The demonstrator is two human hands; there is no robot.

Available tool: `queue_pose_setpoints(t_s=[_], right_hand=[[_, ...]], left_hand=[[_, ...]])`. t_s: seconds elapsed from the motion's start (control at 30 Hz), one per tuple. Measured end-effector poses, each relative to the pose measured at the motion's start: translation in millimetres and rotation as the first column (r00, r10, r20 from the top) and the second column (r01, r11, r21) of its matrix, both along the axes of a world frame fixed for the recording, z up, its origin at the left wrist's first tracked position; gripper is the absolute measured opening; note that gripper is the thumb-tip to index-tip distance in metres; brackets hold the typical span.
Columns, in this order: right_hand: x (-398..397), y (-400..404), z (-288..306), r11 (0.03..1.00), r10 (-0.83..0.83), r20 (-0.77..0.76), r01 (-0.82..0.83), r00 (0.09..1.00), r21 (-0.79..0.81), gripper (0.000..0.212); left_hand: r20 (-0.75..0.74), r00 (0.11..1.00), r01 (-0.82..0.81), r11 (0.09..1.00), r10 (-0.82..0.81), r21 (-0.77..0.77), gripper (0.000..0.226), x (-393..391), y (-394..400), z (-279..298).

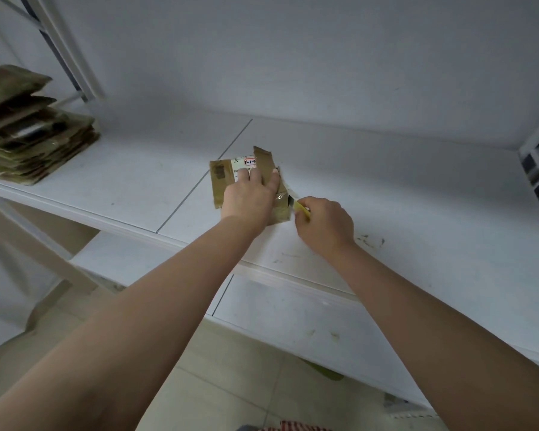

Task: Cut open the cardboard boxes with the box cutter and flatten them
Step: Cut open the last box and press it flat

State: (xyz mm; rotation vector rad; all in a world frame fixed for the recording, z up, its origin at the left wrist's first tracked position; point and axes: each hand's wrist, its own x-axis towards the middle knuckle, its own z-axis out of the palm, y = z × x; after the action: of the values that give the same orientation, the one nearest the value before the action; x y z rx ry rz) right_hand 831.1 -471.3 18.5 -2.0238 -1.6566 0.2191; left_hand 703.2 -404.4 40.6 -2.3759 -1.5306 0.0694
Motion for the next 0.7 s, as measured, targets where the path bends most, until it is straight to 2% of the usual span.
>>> queue_pose_setpoints(t_s=[0.23, 0.37, 0.43, 0.7], right_hand=[[-17, 8, 13, 0.991, -0.006, 0.16, 0.027, 0.987, -0.134, 0.01], [-23, 8, 14, 0.983, 0.018, 0.203, 0.019, 0.979, -0.181, 0.012], [-23, 5, 12, 0.98, 0.041, 0.214, 0.002, 0.976, -0.197, 0.011], [-12, -4, 14, 0.97, 0.113, 0.178, -0.07, 0.977, -0.232, 0.011]], left_hand=[[0.041, 0.999, 0.021, 1.0, -0.021, 0.015, 0.075, -1, 3, -4], [0.153, 0.988, 0.013, 0.998, -0.005, -0.056, 0.073, -4, 6, -16], [0.18, 0.984, 0.02, 0.993, 0.0, -0.112, 0.07, -6, 10, -20], [0.179, 0.984, 0.053, 0.984, -0.022, -0.172, 0.066, -9, 13, -14]])
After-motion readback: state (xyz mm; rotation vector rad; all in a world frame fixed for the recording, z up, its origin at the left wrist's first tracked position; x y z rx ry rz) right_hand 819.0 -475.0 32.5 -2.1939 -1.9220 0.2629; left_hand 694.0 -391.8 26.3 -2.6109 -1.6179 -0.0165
